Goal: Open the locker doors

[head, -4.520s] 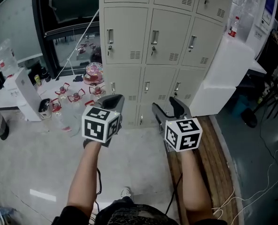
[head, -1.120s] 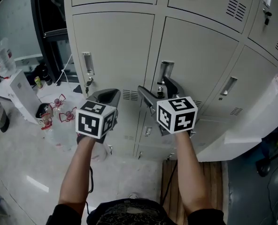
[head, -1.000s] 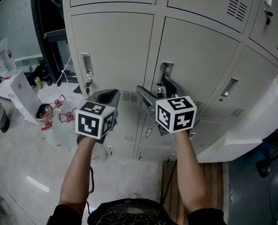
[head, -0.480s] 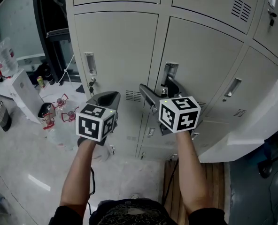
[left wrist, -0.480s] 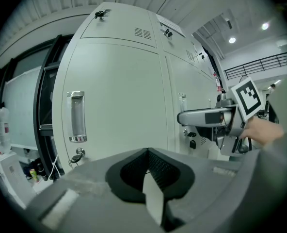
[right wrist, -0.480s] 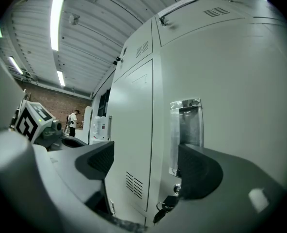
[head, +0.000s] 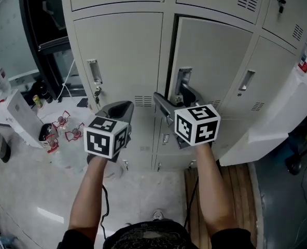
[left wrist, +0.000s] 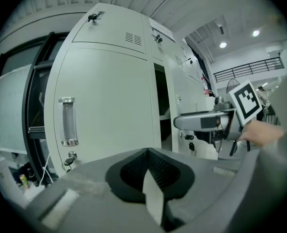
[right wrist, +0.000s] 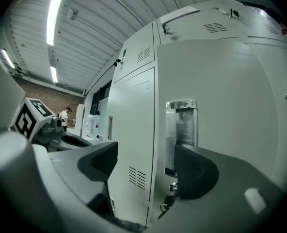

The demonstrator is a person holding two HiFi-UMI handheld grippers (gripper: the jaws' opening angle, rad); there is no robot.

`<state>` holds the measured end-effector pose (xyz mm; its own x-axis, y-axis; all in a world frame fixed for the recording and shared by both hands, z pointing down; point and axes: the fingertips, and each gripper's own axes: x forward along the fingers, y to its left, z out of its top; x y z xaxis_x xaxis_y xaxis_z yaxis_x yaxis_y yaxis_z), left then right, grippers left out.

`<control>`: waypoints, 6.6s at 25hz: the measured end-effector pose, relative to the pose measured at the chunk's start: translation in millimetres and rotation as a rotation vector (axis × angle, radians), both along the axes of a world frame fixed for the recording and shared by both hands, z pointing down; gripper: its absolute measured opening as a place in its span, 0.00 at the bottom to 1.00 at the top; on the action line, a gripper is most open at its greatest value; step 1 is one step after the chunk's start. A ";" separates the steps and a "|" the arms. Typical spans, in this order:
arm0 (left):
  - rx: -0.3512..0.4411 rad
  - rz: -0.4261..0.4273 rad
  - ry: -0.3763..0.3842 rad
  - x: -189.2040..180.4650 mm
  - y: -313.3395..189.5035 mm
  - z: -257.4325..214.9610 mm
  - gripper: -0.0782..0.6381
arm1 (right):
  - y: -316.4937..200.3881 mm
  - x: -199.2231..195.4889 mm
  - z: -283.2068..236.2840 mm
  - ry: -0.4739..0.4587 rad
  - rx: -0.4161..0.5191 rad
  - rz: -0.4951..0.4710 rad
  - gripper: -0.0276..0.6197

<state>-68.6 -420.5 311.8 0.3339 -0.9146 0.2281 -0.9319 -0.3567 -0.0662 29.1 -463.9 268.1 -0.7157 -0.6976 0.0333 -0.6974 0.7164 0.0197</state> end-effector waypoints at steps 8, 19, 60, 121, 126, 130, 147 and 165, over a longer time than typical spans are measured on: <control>-0.011 0.113 0.004 27.8 12.5 5.5 0.11 | 30.7 26.0 -0.1 0.003 0.017 0.082 0.51; -0.008 0.249 0.018 77.8 30.8 4.7 0.11 | 68.3 76.3 -1.4 -0.019 0.020 0.209 0.43; 0.017 0.553 0.055 253.5 37.6 -3.9 0.11 | 118.6 226.7 -3.0 -0.019 0.037 0.380 0.27; 0.030 0.348 0.092 115.6 64.1 -9.9 0.11 | 129.5 162.5 0.7 0.032 0.033 0.476 0.23; 0.027 0.234 0.089 49.5 73.7 -4.7 0.11 | 123.0 93.9 6.8 0.031 0.025 0.357 0.25; 0.028 0.139 0.088 -10.1 84.4 -3.2 0.11 | 121.4 34.4 9.5 0.029 0.021 0.261 0.26; 0.034 -0.131 0.059 -198.3 134.7 1.7 0.11 | 131.4 -169.6 15.0 0.008 0.010 -0.026 0.34; 0.034 -0.272 0.022 -241.2 89.7 -1.1 0.11 | 59.5 -245.1 -0.8 -0.007 0.031 -0.194 0.39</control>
